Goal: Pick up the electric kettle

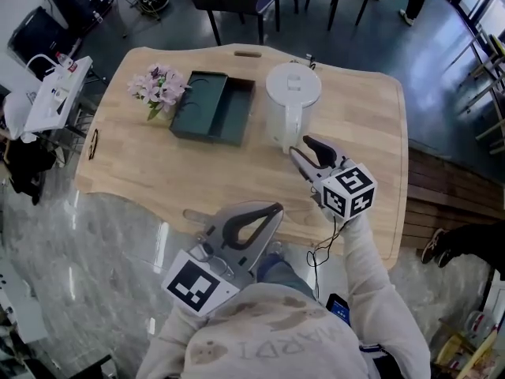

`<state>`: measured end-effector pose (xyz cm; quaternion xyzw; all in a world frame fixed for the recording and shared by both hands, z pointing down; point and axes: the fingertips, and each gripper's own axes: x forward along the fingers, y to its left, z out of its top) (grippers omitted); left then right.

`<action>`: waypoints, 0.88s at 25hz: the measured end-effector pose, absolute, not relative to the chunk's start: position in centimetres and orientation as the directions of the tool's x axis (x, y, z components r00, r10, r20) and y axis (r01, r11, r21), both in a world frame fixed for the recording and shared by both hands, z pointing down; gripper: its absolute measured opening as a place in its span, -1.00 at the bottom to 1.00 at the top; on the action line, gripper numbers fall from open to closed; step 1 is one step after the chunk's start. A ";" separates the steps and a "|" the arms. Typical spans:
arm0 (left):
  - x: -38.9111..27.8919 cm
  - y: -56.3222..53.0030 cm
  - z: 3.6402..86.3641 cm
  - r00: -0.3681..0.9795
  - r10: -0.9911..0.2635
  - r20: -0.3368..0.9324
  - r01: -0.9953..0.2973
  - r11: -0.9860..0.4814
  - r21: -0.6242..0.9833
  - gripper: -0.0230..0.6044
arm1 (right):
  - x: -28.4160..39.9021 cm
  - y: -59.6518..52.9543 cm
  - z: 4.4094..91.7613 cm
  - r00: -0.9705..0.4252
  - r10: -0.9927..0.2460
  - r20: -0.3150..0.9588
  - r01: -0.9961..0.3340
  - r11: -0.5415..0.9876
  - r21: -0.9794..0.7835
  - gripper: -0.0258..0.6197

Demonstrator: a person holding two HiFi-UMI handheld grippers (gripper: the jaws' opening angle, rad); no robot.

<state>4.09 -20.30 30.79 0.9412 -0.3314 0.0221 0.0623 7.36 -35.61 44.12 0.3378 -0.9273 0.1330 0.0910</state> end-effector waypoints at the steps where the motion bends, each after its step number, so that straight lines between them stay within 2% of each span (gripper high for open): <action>1: 4.2 -20.5 30.9 0.778 -0.622 0.085 -0.628 -0.771 0.105 -0.89 | 7.4 -35.9 44.3 -0.761 -0.593 0.263 -0.643 0.744 -0.184 -0.44; 22: 4.1 -24.9 32.0 0.750 -0.651 0.118 -0.661 -0.740 0.121 -0.89 | 4.0 -38.5 46.7 -0.905 -0.310 0.291 -0.384 0.889 -0.250 -0.44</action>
